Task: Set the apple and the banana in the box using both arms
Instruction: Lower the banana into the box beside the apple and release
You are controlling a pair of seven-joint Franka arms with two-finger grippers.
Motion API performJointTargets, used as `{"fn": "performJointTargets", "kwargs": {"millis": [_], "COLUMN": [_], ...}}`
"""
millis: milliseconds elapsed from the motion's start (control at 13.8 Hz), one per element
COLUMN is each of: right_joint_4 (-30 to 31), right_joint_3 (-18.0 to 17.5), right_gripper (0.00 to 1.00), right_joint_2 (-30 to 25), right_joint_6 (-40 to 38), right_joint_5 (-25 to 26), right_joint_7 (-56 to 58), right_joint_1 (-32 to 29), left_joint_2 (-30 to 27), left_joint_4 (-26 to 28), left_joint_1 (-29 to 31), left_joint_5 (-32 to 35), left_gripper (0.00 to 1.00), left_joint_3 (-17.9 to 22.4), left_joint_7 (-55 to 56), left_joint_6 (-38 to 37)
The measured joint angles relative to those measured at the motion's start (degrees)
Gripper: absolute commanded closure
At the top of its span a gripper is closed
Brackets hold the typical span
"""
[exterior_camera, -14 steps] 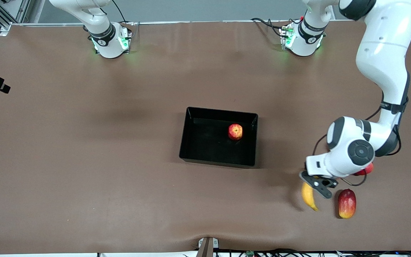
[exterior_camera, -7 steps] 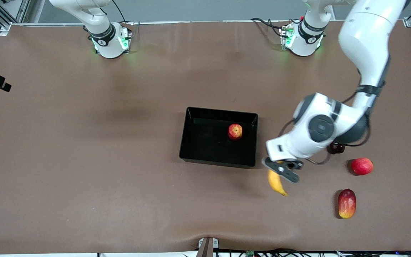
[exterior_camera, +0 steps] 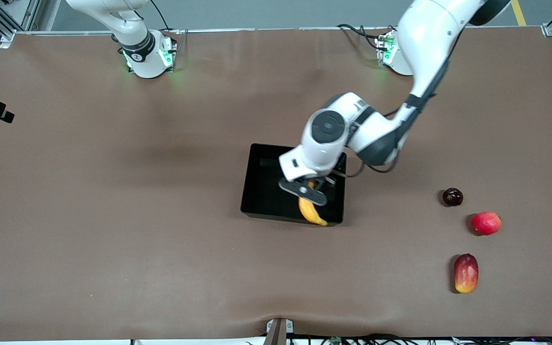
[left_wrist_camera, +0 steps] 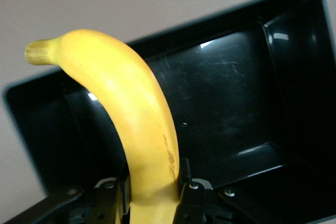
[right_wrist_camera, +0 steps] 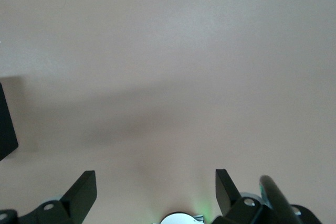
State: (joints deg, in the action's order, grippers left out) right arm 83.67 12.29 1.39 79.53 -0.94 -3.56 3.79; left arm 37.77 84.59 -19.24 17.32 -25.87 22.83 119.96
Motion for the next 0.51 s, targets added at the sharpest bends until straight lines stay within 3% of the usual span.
{"fn": "performJointTargets", "kwargs": {"millis": [508], "right_joint_4": [0.0], "right_joint_3": [0.0], "right_gripper": [0.0], "right_joint_2": [0.0], "right_joint_6": [0.0], "right_joint_5": [0.0], "right_joint_7": [0.0], "right_joint_1": [0.0], "left_joint_2": [5.5], "left_joint_4": [-0.3], "left_joint_1": [-5.7], "left_joint_5": [1.7], "left_gripper": [1.0], "left_joint_3": [0.8], "left_joint_7": [2.4], "left_joint_6": [5.3]}}
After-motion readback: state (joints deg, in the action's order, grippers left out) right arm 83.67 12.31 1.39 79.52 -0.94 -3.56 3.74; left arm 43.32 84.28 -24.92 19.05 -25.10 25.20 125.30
